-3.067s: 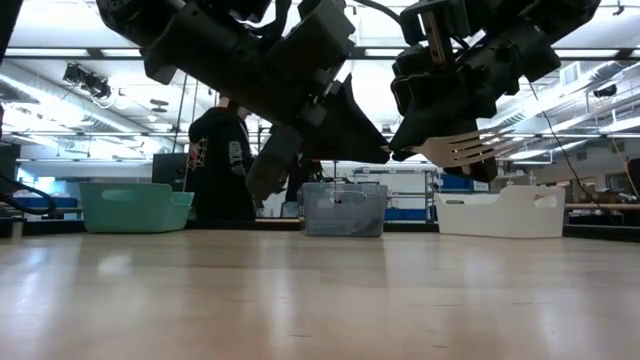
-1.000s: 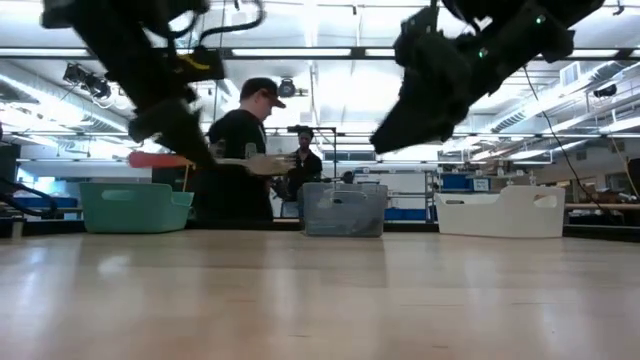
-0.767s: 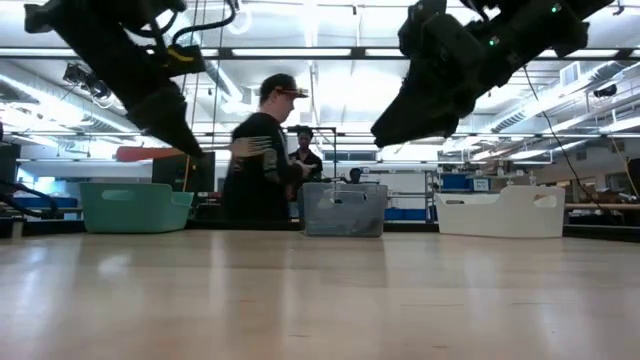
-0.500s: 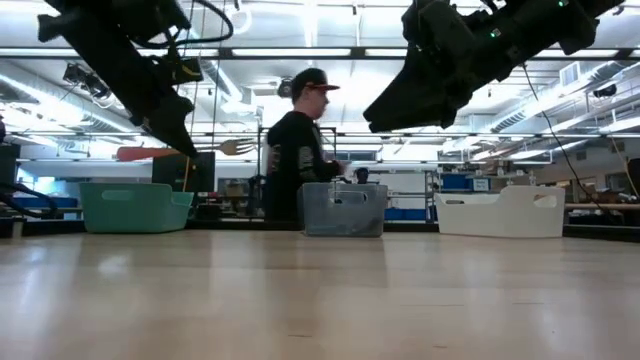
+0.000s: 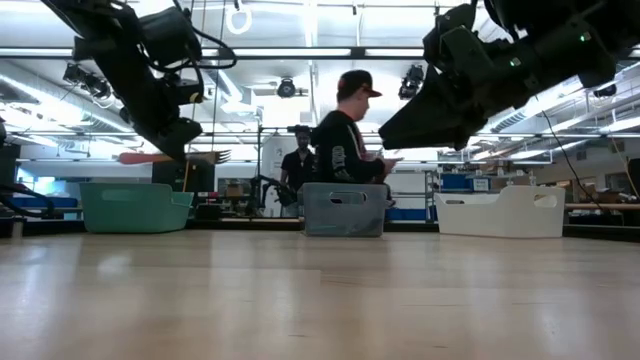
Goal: Sort silverware by color (type)
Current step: Put the orange fork into the green bin
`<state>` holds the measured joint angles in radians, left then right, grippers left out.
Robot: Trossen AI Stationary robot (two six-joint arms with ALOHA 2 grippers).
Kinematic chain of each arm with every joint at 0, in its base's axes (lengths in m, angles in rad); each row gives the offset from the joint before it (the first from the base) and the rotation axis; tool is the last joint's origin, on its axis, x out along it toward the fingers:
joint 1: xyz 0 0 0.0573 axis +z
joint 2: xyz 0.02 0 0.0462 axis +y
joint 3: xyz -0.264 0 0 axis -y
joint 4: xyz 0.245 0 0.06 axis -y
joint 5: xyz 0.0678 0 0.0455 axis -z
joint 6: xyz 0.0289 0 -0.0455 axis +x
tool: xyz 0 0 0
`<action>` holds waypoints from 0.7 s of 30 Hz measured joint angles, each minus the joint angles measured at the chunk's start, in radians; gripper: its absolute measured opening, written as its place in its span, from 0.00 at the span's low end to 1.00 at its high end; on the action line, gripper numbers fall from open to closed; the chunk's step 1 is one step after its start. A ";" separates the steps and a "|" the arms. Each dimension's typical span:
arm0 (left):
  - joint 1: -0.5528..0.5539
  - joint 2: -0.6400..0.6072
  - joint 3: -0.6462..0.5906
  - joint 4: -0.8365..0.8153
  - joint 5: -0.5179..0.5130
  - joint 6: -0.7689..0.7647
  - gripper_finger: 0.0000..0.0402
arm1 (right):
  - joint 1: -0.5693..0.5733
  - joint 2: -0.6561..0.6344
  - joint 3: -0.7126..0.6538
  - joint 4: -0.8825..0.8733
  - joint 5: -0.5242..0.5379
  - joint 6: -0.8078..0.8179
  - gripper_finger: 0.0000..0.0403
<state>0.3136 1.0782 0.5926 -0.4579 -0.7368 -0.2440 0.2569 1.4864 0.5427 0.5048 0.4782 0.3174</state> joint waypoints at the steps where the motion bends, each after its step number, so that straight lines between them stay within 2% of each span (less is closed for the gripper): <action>1: 0.015 0.000 0.000 -0.005 0.000 0.002 0.05 | -0.002 0.000 -0.008 0.010 0.000 -0.003 0.47; 15: 0.219 0.001 0.000 -0.068 -0.004 0.038 0.05 | -0.009 0.000 -0.031 0.041 0.001 -0.007 0.47; 21: 0.271 0.001 -0.056 0.059 -0.009 0.103 0.05 | -0.005 0.000 -0.031 0.037 -0.007 -0.007 0.47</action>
<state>0.5845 1.0790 0.5368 -0.3985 -0.7461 -0.1412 0.2520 1.4864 0.5114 0.5417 0.4708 0.3108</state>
